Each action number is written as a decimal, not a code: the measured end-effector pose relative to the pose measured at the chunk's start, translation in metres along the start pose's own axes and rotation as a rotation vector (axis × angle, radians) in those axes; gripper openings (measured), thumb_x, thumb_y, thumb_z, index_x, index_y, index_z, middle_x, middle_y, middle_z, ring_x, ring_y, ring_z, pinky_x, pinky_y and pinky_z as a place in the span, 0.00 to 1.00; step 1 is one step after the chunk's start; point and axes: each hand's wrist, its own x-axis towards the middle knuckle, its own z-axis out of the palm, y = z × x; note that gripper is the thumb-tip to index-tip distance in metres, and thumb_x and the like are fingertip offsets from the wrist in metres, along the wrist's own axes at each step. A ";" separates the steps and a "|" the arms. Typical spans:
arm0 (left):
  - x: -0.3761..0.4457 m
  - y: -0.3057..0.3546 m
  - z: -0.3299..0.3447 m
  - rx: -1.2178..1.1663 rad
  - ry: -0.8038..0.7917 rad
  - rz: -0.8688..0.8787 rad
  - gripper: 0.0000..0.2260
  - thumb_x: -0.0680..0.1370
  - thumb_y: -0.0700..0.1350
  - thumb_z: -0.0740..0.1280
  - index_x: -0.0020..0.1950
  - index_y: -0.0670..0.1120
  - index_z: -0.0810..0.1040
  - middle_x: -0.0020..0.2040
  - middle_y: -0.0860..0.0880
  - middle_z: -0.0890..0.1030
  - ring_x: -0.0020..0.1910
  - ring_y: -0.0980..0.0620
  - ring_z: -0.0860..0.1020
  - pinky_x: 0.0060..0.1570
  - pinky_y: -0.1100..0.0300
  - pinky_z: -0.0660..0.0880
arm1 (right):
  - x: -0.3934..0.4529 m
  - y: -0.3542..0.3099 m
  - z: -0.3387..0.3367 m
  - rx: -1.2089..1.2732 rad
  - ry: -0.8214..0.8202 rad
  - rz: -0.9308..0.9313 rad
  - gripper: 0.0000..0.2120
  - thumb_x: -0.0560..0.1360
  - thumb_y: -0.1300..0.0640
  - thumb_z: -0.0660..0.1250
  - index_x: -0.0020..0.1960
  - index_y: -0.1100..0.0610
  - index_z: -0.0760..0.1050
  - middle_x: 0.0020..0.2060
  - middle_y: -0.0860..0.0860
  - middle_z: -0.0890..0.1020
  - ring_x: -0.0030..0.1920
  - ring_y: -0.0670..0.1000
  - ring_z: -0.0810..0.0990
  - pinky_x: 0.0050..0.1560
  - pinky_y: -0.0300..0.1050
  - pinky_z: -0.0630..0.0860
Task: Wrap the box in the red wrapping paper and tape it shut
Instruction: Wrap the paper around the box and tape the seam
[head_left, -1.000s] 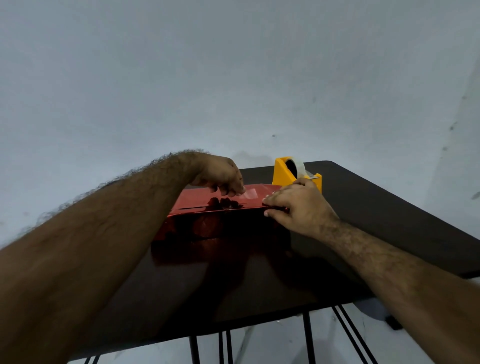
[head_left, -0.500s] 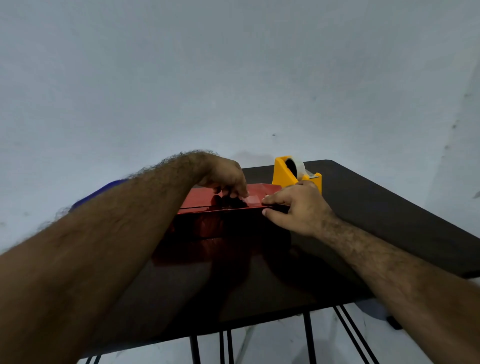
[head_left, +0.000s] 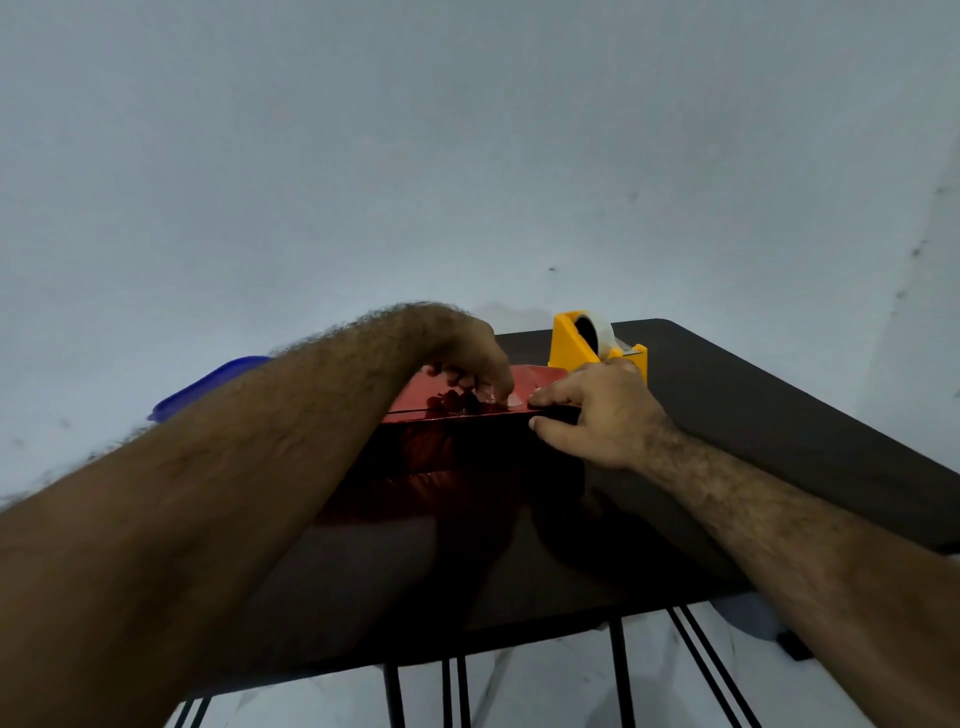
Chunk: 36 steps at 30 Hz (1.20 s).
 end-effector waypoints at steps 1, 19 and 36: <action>-0.001 0.002 -0.001 0.011 0.005 -0.019 0.09 0.71 0.52 0.77 0.37 0.47 0.84 0.27 0.51 0.73 0.27 0.51 0.68 0.32 0.61 0.61 | 0.000 -0.001 -0.001 -0.008 -0.010 0.007 0.29 0.67 0.31 0.58 0.56 0.43 0.87 0.50 0.41 0.88 0.57 0.45 0.84 0.70 0.62 0.69; -0.006 -0.011 0.011 -0.014 0.232 0.017 0.27 0.64 0.65 0.82 0.42 0.42 0.84 0.43 0.47 0.86 0.40 0.49 0.82 0.40 0.56 0.76 | 0.001 -0.013 -0.010 -0.017 -0.072 0.130 0.24 0.69 0.35 0.63 0.56 0.43 0.87 0.50 0.39 0.87 0.57 0.45 0.82 0.72 0.62 0.68; 0.053 0.086 0.035 -0.220 0.547 0.246 0.15 0.70 0.55 0.82 0.50 0.47 0.90 0.46 0.49 0.87 0.47 0.49 0.85 0.44 0.55 0.81 | 0.055 0.065 -0.050 0.086 0.114 0.931 0.10 0.76 0.52 0.71 0.42 0.59 0.78 0.40 0.54 0.81 0.38 0.54 0.78 0.39 0.45 0.76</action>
